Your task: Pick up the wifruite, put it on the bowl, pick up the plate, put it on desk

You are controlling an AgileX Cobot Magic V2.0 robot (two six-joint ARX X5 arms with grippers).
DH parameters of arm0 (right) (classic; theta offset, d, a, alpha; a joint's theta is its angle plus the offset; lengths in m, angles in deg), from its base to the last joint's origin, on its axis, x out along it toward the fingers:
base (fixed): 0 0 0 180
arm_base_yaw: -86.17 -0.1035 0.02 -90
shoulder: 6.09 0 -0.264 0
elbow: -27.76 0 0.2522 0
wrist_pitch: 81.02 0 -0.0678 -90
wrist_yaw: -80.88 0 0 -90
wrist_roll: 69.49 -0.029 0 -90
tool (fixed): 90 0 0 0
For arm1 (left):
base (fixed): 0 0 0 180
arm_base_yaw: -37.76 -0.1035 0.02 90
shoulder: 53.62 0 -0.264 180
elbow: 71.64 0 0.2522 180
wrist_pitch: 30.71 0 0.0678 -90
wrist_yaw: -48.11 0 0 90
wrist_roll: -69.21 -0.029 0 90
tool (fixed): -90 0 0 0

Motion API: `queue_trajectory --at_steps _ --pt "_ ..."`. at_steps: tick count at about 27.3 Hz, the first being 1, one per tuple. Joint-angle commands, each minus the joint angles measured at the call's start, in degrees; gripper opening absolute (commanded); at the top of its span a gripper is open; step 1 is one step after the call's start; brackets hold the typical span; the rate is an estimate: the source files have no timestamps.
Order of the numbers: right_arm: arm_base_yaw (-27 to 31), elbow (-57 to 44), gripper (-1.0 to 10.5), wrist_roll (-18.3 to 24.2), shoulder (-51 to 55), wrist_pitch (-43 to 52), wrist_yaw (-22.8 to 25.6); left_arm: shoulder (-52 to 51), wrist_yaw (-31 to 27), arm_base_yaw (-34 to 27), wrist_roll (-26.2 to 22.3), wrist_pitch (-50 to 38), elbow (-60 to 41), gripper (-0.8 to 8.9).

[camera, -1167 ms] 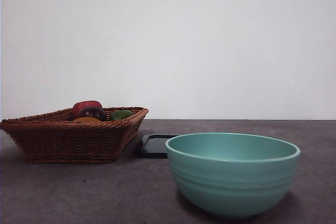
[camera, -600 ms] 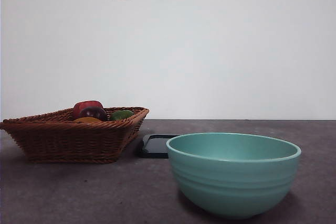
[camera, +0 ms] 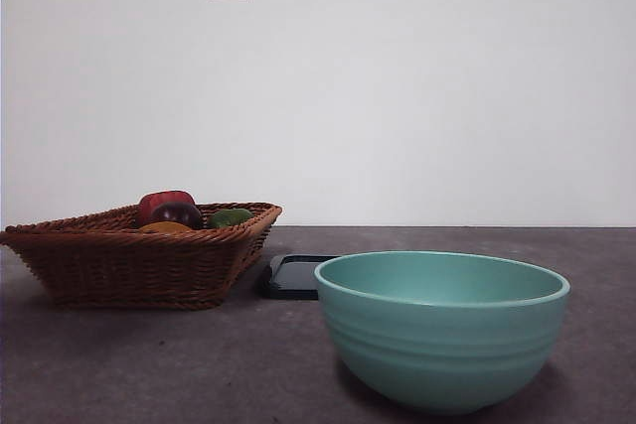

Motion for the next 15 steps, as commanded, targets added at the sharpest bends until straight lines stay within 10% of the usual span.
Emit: queue_trajectory --at_steps 1,10,15 --pt "-0.7 1.1 0.1 0.7 -0.3 0.1 0.1 0.3 0.2 0.3 -0.2 -0.7 1.2 0.19" --pt "-0.7 1.1 0.3 0.7 -0.3 -0.2 0.1 0.3 0.2 0.3 0.2 -0.6 1.2 0.48" --pt "-0.7 1.1 4.2 0.7 -0.3 -0.2 0.1 0.3 0.2 0.3 0.2 -0.7 1.2 4.48"
